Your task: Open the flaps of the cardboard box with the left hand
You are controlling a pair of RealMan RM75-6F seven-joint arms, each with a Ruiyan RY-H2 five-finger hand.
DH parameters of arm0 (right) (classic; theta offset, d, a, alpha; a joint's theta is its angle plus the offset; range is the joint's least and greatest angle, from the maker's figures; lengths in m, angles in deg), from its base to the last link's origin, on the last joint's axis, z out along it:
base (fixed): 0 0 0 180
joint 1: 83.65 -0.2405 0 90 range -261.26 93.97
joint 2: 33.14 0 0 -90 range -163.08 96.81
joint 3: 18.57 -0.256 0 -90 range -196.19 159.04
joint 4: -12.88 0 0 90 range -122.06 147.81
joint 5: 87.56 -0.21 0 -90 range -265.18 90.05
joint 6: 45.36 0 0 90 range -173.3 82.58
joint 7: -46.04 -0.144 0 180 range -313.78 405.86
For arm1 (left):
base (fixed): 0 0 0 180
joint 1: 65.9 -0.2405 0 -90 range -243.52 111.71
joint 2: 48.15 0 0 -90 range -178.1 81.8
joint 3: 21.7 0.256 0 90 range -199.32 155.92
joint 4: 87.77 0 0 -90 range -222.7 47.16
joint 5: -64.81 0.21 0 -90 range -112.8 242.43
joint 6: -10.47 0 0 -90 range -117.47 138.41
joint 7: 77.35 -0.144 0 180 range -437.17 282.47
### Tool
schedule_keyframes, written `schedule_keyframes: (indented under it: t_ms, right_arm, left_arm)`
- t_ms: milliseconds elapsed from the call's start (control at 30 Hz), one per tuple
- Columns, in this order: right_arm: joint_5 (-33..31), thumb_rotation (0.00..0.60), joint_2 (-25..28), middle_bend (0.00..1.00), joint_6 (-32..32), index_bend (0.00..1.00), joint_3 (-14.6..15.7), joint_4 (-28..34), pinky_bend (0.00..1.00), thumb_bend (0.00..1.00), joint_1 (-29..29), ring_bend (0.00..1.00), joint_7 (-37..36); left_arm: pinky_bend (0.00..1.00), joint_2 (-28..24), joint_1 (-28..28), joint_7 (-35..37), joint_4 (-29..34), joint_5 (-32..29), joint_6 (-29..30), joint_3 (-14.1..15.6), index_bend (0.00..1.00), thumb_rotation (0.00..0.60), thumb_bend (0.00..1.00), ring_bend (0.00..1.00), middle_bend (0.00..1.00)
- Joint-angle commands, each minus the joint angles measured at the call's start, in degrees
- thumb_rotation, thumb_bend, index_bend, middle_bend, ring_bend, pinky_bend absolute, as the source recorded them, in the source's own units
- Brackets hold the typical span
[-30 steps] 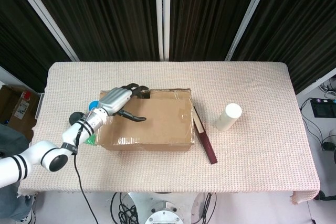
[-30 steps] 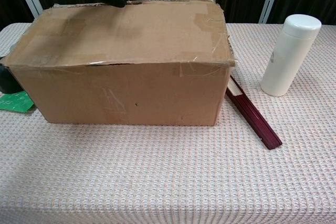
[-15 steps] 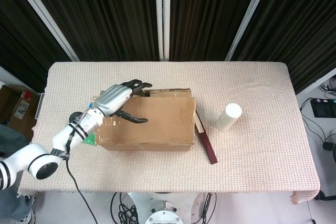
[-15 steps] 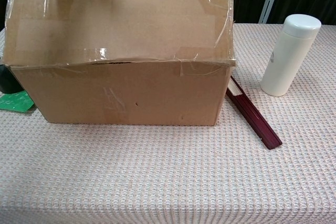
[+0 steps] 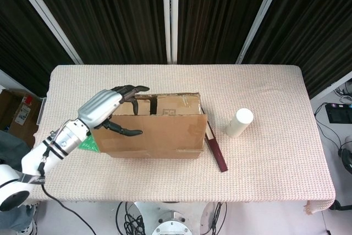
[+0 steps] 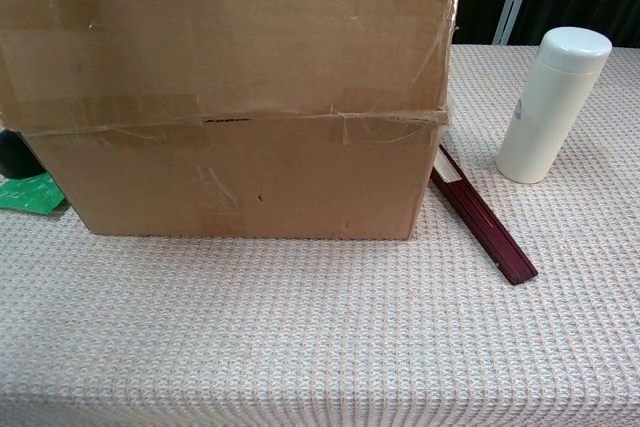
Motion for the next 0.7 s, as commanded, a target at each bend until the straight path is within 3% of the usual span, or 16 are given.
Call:
schedule_keyframes:
  t_ms: [33,367,700]
  right_arm:
    - [0.22,0.600,0.20,0.00,0.08,0.00,-0.16,0.31,0.00,0.24,-0.08,0.00,0.11]
    - [1.07,0.600,0.21,0.00,0.04,0.00,-0.33,1.14,0.00,0.24,-0.04,0.00,1.09]
    - [1.18,0.600,-0.16,0.00,0.61,0.00,-0.47,1.27,0.00,0.24,-0.14,0.00,1.66]
  left_arm:
    - [0.21,-2.11,-2.09,5.52,2.47,4.00,-1.03,1.40,0.11,0.283,0.00,0.15,0.49]
    - [0.25,-5.54,-3.09,18.14,3.38,16.09,-1.47,5.38,0.11,0.282,0.00,0.23,0.53]
    - [0.34,-7.97,-1.85,29.06,1.95,24.08,0.76,9.06,0.10,0.283,0.00,0.38,0.67]
